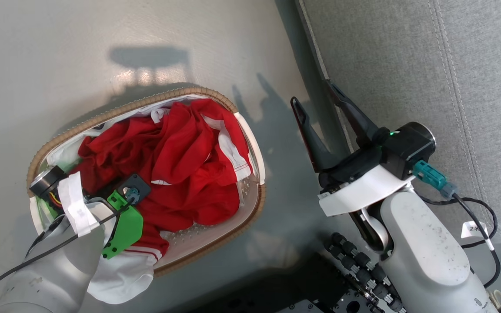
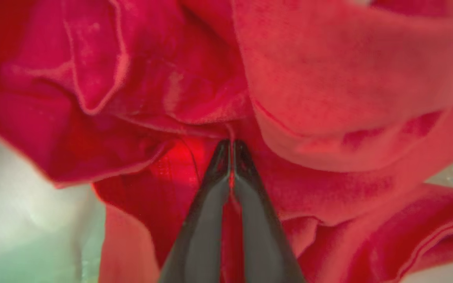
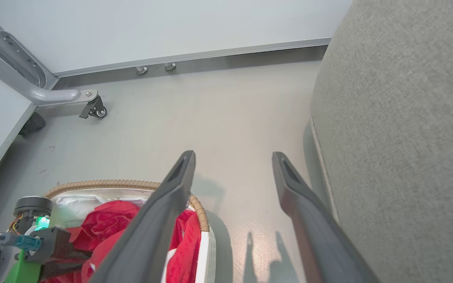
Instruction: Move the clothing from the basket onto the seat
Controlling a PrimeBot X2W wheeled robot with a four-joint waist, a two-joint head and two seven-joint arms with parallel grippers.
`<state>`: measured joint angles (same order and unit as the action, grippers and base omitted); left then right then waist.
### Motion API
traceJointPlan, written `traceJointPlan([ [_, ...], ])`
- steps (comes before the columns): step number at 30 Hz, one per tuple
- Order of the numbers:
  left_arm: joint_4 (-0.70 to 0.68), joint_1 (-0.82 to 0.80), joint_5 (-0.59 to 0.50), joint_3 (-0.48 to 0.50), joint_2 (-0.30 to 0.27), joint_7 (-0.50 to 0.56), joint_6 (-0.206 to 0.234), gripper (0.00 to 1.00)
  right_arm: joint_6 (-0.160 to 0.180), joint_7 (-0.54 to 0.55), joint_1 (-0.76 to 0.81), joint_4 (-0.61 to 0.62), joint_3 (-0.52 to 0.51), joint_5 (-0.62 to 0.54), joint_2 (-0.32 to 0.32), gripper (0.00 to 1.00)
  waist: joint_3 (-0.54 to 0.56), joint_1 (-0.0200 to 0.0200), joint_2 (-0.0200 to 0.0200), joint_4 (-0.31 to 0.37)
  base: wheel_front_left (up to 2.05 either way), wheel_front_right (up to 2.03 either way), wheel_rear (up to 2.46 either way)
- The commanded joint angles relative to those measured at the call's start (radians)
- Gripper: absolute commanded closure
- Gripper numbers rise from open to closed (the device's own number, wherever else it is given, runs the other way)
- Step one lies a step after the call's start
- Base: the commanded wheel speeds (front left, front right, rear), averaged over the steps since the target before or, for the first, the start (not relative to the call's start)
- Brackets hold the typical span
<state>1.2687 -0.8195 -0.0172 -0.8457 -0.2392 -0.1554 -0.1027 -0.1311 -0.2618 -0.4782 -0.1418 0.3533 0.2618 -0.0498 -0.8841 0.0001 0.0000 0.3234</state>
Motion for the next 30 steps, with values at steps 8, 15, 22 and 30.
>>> traceJointPlan([
  [8, 0.009, 0.044, 0.055, 0.019, 0.051, -0.045, 0.001, 1.0, 0.001, -0.005, 0.022, -0.042, -0.017, -0.016, -0.003, 0.0, 0.122, -0.0001, 0.0, -0.024, 0.0, 0.0, 0.0],
  [15, 0.0, 0.122, 0.107, 0.036, 0.111, -0.09, -0.001, 1.0, 0.001, -0.005, 0.066, -0.098, -0.047, -0.048, -0.003, 0.0, 0.292, -0.0001, 0.0, -0.069, 0.0, 0.0, 0.0],
  [22, -0.064, 0.205, 0.167, 0.063, 0.153, -0.112, -0.006, 1.0, 0.001, -0.005, 0.129, -0.146, -0.102, -0.089, -0.003, 0.0, 0.456, -0.0001, 0.0, -0.14, 0.0, 0.0, 0.0],
  [30, -0.258, 0.314, 0.212, 0.101, 0.166, -0.11, 0.002, 1.0, 0.001, -0.005, 0.214, -0.174, -0.148, -0.114, -0.003, 0.0, 0.618, -0.0001, 0.0, -0.228, 0.0, 0.0, 0.0],
])
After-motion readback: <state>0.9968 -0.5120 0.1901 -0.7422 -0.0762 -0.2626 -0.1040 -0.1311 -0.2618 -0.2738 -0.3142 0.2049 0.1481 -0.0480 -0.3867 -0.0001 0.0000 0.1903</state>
